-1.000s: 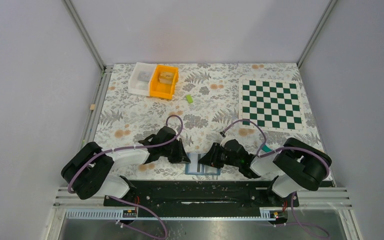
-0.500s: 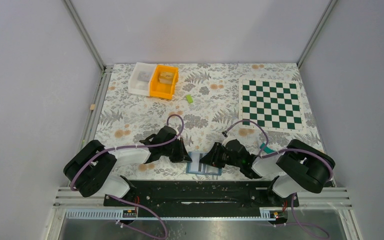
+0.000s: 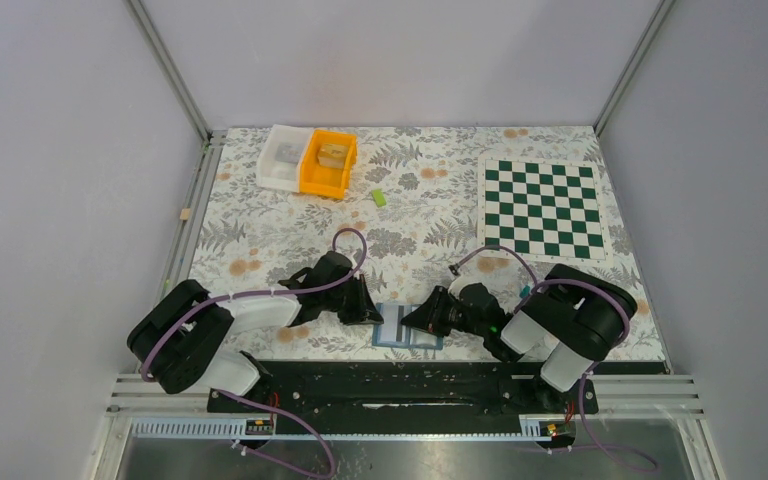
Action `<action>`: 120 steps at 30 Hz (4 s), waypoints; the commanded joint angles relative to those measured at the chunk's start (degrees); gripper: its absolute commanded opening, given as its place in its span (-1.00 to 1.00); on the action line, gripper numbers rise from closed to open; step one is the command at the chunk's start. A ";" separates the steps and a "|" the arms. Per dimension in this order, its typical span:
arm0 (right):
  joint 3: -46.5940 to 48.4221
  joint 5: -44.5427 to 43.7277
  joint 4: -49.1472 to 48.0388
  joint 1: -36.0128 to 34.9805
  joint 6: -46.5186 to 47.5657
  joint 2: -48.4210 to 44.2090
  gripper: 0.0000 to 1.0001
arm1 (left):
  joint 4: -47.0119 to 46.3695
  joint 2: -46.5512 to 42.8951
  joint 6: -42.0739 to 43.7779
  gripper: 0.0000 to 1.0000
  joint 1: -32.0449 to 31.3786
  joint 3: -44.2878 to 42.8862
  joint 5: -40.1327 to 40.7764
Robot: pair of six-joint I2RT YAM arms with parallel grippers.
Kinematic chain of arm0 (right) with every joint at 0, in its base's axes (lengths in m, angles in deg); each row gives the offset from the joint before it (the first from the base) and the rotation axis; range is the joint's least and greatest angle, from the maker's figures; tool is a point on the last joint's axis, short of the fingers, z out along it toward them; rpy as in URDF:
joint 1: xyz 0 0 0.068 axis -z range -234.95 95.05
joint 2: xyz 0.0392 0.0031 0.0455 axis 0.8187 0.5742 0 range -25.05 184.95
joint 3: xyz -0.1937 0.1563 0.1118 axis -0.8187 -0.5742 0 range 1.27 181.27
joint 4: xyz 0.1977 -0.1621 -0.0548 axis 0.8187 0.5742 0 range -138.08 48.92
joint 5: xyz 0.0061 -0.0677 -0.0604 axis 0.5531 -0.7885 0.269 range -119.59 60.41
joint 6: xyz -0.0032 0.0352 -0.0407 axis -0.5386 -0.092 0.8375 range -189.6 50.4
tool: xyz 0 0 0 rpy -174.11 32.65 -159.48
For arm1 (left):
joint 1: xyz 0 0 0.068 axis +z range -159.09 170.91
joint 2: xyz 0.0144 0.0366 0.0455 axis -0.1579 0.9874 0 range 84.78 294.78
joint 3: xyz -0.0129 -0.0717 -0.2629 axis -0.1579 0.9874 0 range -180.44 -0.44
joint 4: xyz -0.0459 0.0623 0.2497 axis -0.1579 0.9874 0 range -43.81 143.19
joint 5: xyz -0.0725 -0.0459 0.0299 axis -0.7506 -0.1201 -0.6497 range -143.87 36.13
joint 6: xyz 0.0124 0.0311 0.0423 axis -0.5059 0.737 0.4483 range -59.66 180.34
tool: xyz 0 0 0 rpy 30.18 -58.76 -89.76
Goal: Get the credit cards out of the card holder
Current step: Remove the credit card from the card holder, then place the credit card in the storage box.
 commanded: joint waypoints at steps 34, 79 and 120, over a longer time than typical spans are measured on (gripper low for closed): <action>-4.07 2.73 7.30 3.11 4.96 -12.49 -1.00 | 10.78 5.68 1.26 -1.00 -1.77 -0.15 10.40; 6.36 -7.24 61.29 4.91 7.71 -51.25 -1.00 | 6.47 -21.88 23.65 -0.02 -15.98 -9.46 24.50; 4.34 -7.32 59.56 4.93 4.73 -54.44 -1.00 | -47.79 2.15 49.33 0.25 -46.03 5.55 55.39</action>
